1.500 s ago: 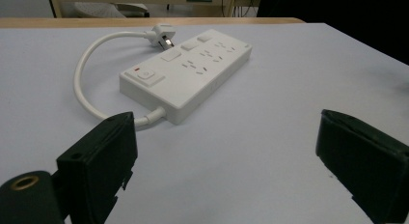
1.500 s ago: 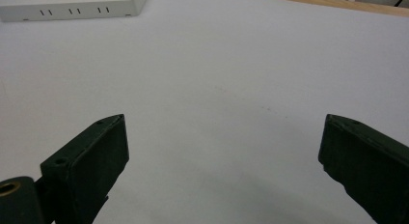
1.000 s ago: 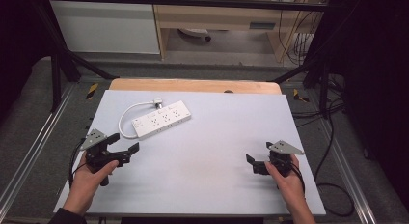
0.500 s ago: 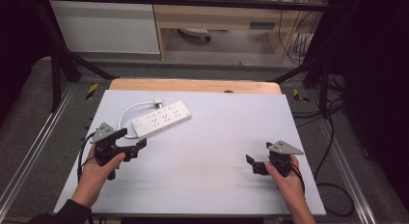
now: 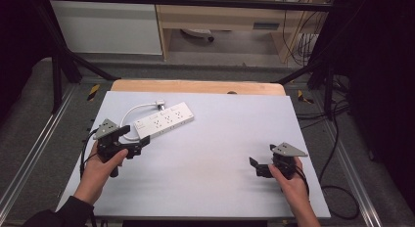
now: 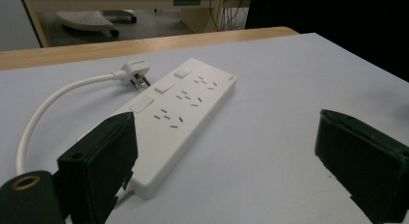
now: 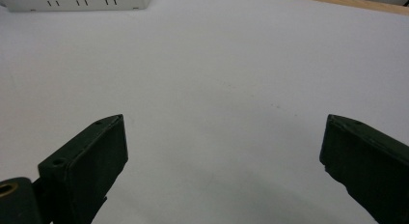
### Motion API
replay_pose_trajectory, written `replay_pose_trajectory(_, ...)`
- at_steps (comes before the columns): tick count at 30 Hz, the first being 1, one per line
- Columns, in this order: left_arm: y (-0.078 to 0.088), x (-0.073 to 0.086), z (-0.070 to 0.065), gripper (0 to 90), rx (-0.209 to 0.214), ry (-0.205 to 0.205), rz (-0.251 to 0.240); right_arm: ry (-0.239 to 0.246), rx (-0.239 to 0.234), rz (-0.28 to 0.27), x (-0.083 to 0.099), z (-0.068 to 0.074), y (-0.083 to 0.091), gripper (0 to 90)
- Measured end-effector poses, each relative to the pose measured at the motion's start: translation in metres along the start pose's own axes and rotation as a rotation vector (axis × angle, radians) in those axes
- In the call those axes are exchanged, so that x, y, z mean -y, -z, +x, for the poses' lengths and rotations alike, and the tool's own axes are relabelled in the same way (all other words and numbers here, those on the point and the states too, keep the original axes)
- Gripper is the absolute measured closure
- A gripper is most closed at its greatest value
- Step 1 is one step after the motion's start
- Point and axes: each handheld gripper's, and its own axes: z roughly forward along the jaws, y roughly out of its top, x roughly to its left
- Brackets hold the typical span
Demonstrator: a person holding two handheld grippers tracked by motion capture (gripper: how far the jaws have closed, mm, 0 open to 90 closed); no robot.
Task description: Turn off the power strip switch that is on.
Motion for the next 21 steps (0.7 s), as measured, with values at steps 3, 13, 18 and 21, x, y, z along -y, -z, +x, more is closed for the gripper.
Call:
replay_pose_trajectory(3,-0.003,-0.004,0.002,7.6,-0.001,-0.003,-0.002,-0.003,0.0,0.001,0.0,0.0,0.0,3.4)
replay_pose_trajectory(13,-0.009,-0.015,0.004,7.3,-0.001,-0.013,-0.008,-0.009,-0.005,0.005,0.0,0.0,0.0,3.6)
replay_pose_trajectory(18,-0.01,-0.021,0.003,7.3,-0.001,-0.02,-0.013,-0.001,0.001,0.002,0.0,0.0,0.0,3.5)
replay_pose_trajectory(21,-0.011,-0.026,0.004,7.3,-0.001,-0.027,-0.013,-0.004,0.001,0.001,0.0,0.0,0.0,3.7)
